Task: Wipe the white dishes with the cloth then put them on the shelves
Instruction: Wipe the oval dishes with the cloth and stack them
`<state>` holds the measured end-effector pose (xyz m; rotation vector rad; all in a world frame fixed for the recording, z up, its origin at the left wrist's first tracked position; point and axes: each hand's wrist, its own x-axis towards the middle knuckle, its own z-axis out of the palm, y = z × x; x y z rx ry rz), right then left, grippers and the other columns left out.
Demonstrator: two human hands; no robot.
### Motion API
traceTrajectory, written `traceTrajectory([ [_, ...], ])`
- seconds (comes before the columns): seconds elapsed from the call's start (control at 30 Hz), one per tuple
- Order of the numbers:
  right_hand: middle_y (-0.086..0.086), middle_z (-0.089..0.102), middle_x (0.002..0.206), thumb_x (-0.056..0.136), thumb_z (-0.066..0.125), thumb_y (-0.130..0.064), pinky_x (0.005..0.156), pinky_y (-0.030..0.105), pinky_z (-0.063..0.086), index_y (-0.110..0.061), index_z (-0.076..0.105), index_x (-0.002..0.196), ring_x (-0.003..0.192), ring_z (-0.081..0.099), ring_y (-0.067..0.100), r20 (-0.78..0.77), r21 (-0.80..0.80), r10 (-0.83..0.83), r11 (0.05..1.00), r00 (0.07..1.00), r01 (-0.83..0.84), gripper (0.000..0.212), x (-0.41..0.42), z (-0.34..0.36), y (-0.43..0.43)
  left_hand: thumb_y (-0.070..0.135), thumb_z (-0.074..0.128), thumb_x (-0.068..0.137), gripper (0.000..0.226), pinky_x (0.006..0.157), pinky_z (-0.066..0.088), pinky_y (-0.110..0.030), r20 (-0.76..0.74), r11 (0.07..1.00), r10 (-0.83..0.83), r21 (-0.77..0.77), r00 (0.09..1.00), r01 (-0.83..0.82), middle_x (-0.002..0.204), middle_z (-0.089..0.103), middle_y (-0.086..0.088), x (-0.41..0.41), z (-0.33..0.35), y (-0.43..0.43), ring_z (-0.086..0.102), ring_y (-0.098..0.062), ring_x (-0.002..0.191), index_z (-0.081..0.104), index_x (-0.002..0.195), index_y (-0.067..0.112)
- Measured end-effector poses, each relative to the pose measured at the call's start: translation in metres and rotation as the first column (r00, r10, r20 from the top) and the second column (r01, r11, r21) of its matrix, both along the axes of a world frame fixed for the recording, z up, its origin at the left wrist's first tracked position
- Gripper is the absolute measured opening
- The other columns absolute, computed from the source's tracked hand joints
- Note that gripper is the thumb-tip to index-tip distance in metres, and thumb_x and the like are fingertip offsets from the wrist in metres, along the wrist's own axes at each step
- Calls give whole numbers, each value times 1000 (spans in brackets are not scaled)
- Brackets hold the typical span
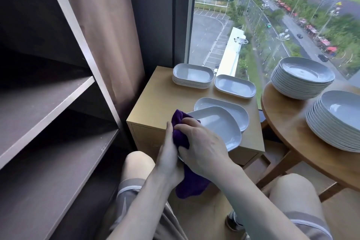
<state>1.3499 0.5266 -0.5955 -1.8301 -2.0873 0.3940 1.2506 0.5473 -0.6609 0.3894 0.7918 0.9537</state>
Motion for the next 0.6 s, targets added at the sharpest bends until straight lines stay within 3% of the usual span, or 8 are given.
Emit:
traceTrajectory([
  [0.1,-17,43,139,91,59,-39,77,36,51,-36,58,127,106,62,23,-23,20,-37,999,999,37,36,-1,-2,3,76,49,93,68,89,61,-39,-10,999,4,46,1000,-3,132,72,-10,0,3,2,71,-27,120,76,126,23],
  [0.17,-14,42,139,94,57,-48,73,36,49,-34,59,126,102,62,25,-42,25,-71,997,997,72,36,0,-3,7,77,45,94,68,99,59,-43,-8,997,-4,81,1000,5,136,70,-11,-1,5,3,68,-29,125,75,128,26],
  [0.3,-11,42,139,95,56,-43,72,35,42,-33,55,128,104,61,29,-31,-3,-172,985,985,172,35,10,-7,16,81,36,93,84,117,42,-50,25,991,-65,120,998,61,147,61,-16,-7,6,5,58,-33,137,63,144,19],
  [0.37,-7,41,140,94,53,-40,75,37,39,-31,51,128,105,60,34,-7,-18,-259,966,966,259,35,22,-9,20,84,33,92,89,111,50,-47,53,988,-74,138,996,66,146,62,-16,-10,7,6,60,-32,135,65,142,17],
  [0.47,-4,37,148,91,53,-37,89,41,44,-32,43,143,117,56,35,10,-80,-358,930,934,358,53,44,-6,28,86,28,90,93,96,60,-43,69,988,-37,149,997,26,140,66,-16,-12,9,9,65,-32,128,69,137,17],
  [0.6,-3,37,145,88,57,-37,89,41,45,-31,41,146,113,57,35,25,-71,-335,939,942,336,60,50,0,29,80,27,96,86,104,56,-50,48,988,-26,156,999,18,140,66,-17,-11,11,10,64,-35,129,63,142,17],
])
